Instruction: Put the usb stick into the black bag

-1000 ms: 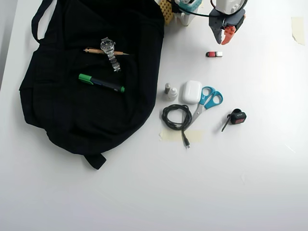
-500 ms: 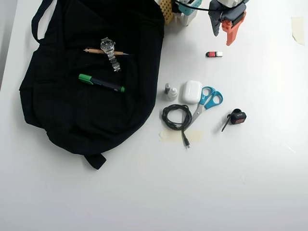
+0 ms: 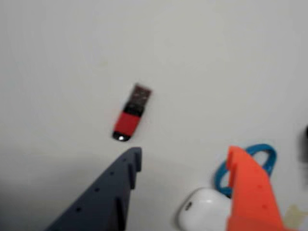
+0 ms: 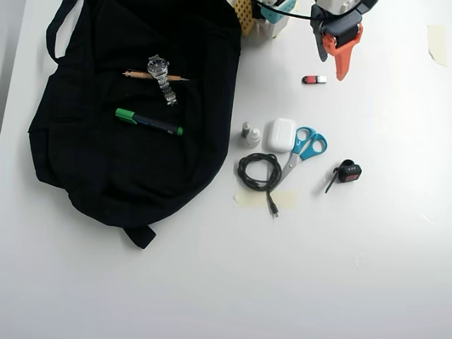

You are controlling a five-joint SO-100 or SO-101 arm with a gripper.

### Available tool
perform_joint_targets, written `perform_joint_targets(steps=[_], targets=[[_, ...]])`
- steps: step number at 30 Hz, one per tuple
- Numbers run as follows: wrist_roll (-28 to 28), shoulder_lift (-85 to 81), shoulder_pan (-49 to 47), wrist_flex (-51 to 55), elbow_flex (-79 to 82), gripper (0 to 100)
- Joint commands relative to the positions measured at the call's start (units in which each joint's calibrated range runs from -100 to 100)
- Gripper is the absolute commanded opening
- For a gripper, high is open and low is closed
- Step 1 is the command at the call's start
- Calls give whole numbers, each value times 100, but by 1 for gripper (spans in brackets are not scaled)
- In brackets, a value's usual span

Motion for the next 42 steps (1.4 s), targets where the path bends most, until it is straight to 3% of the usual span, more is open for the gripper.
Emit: perform_joint_targets(steps=[1,15,29,42], targets=[[-93,70,82,-278,-115,24],[54,974,164,-192,-259,24],[64,2003,172,1410,-1643,24],[117,2908,217,1290,-2388,24]])
